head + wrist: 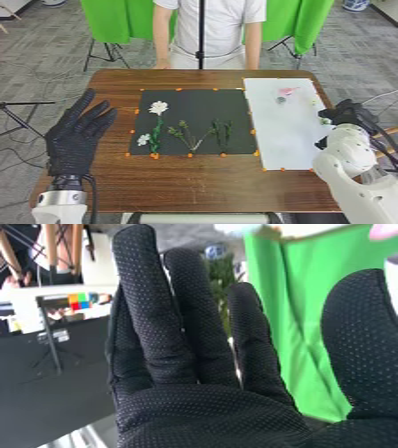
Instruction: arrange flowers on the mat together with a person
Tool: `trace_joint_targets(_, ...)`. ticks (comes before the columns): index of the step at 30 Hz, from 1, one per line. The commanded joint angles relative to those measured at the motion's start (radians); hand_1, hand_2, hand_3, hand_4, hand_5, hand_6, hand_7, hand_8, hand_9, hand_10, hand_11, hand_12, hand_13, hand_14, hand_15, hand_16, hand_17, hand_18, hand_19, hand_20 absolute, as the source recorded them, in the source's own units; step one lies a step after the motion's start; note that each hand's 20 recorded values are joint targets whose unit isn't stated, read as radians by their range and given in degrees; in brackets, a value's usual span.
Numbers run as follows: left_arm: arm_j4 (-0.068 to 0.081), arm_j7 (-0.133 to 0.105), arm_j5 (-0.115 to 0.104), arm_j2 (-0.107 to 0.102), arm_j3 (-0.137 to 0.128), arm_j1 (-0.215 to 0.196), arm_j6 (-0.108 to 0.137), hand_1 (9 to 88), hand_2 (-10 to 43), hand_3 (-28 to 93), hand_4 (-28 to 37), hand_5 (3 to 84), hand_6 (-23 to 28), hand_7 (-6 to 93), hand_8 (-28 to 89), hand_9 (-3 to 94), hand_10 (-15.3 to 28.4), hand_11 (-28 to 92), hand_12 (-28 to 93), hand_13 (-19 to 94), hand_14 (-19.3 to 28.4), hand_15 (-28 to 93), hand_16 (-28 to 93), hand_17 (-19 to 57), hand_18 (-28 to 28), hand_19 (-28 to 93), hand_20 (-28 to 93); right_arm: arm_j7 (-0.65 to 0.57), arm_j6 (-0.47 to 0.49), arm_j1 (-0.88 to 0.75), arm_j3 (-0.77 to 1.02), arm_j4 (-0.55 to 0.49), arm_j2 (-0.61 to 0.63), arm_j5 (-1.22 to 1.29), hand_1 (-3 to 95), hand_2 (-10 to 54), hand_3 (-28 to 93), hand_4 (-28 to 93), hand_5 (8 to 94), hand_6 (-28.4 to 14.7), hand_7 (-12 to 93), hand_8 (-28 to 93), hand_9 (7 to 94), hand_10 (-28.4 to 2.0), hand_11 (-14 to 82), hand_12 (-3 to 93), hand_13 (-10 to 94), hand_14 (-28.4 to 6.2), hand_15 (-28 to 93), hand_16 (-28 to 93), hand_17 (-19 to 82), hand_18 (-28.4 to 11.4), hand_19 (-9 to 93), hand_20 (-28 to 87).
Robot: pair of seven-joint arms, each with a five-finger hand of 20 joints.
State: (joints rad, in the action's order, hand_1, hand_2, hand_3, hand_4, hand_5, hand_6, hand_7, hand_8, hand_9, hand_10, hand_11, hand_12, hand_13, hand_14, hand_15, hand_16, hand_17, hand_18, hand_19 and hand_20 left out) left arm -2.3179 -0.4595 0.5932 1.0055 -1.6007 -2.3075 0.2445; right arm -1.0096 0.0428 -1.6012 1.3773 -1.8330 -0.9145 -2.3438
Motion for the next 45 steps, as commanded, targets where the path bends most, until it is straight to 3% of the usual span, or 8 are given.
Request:
trace_joint_targets(1,0.005,-0.015,-0.011,-0.004,0.008,-0.003,0.006,21.6,8.8,79,-26.9,35.8,8.7,11.0,-10,34.8,20.8,24,10,27,27.7,50,-11,-7.3,24.1,60,3,0.005,0.086,0.06,-0.053,0.065,0.013,0.006,25.8,-4.9,76,-28,46.7,0.8,11,-13,67.6,-18.0,14.4,11.5,67,-16.4,41,11,16,-22.0,71,6)
trace_joint_targets(10,0.008,-0.011,-0.01,0.002,0.008,0.002,0.002,21.6,8.8,79,-26.9,35.8,8.7,11.0,-10,34.8,20.8,24,10,27,27.7,50,-11,-7.3,24.1,60,3,0.011,0.122,0.089,-0.089,0.136,0.021,0.04,29.3,-6.7,77,-28,48.7,1.6,12,-13,66.5,-16.9,13.2,11.2,66,-16.1,39,11,15,-21.7,70,6)
trace_joint_targets(15,0.009,-0.01,-0.008,0.003,0.007,0.004,-0.003,21.6,8.7,79,-26.9,35.8,8.8,11.0,-10,34.8,20.9,24,9,27,27.7,50,-11,-7.3,24.1,60,3,0.039,0.054,0.087,-0.151,0.162,0.041,-0.068,42.1,-9.4,79,-28,64.4,2.9,13,-13,76.7,-11.3,13.7,12.2,73,-11.1,35,14,20,-19.0,72,5)
trace_joint_targets(22,0.007,-0.004,-0.005,0.006,0.006,0.005,-0.007,21.6,8.8,79,-26.9,35.8,8.8,10.9,-10,34.9,20.8,24,9,27,27.7,50,-11,-7.4,24.1,60,3,0.041,-0.026,0.075,-0.187,0.168,0.048,-0.121,57.1,-9.5,68,-28,85.0,3.3,16,-1,93.5,-6.1,10.3,27.6,81,-4.7,29,29,25,-16.3,77,1)
trace_joint_targets(23,0.006,-0.018,-0.009,-0.002,0.009,0.004,-0.001,21.6,8.8,79,-26.8,35.8,8.8,11.0,-10,34.9,20.9,24,9,27,27.7,50,-11,-7.4,24.1,60,3,0.038,-0.044,0.08,-0.195,0.168,0.051,-0.125,57.4,-9.5,68,-28,85.5,3.3,16,0,93.6,-6.0,11.7,27.3,82,-4.4,29,30,25,-16.4,77,1)
trace_joint_targets(24,0.005,-0.004,-0.003,0.007,0.003,0.003,-0.007,21.6,8.8,79,-26.8,35.8,8.8,11.0,-10,34.9,20.9,24,9,27,27.7,50,-11,-7.4,24.1,60,3,0.035,-0.055,0.068,-0.189,0.158,0.052,-0.131,57.6,-9.5,68,-28,85.9,3.3,16,-1,93.7,-5.9,12.3,27.3,82,-4.4,29,30,25,-16.4,77,1)
trace_joint_targets(38,-0.015,-0.005,0.012,0.001,-0.023,-0.014,-0.007,21.6,8.8,79,-26.9,35.8,8.8,10.9,-10,34.8,20.8,24,9,27,27.7,50,-11,-7.3,24.1,61,3,0.15,-0.162,0.055,-0.156,-0.092,-0.061,-0.192,57.3,-9.5,70,-28,87.3,2.7,15,0,93.7,-5.8,15.7,26.6,83,-4.5,27,32,26,-16.5,77,1)
trace_joint_targets(45,-0.022,0.034,0.041,0.006,-0.027,0.012,-0.047,21.6,8.9,79,-26.8,35.9,8.8,11.0,-10,34.9,20.9,24,9,27,27.8,51,-11,-5.6,25.3,66,5,0.336,-0.114,0.159,-0.321,-0.147,-0.206,-0.092,56.8,-9.5,71,-28,87.3,2.5,15,0,93.7,-6.0,16.3,26.4,82,-4.4,27,32,25,-16.2,77,1)
